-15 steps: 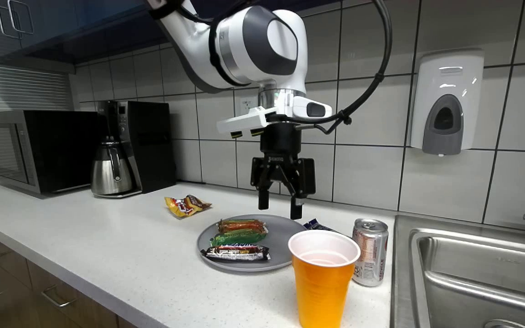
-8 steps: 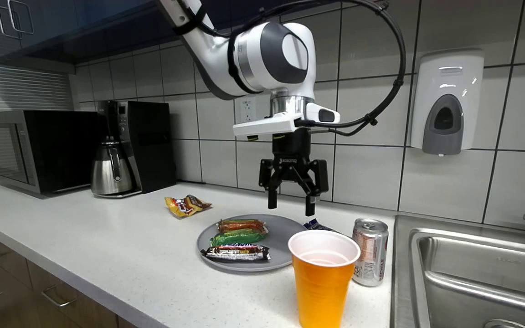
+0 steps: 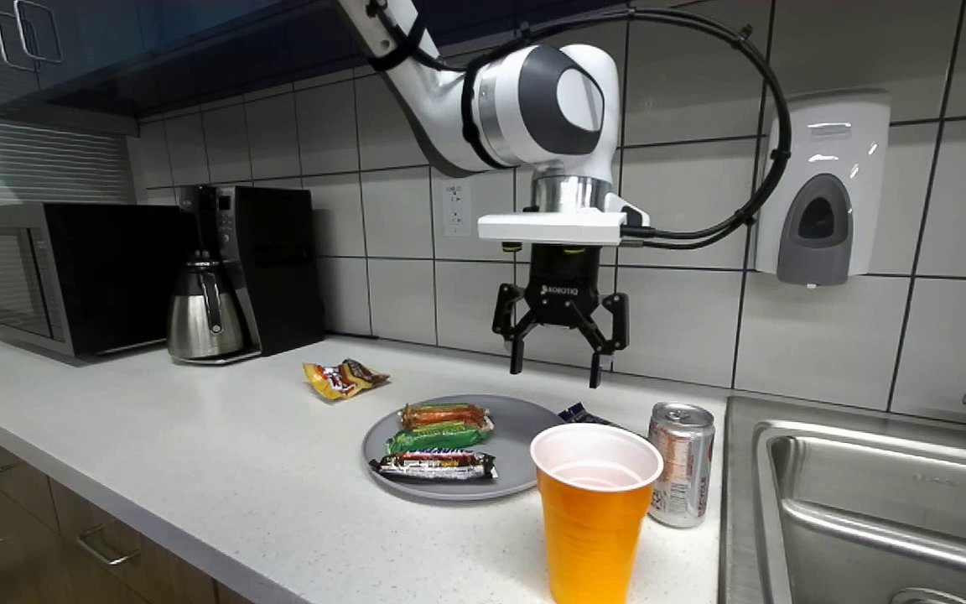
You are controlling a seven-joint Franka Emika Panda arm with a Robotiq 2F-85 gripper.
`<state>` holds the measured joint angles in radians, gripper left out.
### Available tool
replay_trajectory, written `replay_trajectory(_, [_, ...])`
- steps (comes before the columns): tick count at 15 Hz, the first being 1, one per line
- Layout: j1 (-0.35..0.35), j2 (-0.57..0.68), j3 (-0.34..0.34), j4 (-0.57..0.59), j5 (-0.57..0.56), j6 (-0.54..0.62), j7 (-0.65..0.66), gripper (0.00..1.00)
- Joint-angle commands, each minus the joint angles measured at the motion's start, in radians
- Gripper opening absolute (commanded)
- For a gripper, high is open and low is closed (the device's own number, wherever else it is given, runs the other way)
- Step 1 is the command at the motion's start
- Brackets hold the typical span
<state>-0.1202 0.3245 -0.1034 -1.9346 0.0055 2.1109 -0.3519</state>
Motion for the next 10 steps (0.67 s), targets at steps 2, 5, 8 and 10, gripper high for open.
replay_trajectory(2, [-0.078,0.071,0.024,0.141,0.0,-0.133,-0.228,1.0])
replay_trajectory(5, [-0.091,0.108,0.02,0.203,-0.061,-0.182,-0.326,1.0])
replay_trajectory(8, [-0.095,0.146,0.022,0.256,-0.104,-0.227,-0.421,1.0])
replay_trajectory(10, [-0.094,0.165,0.024,0.281,-0.13,-0.246,-0.48,1.0])
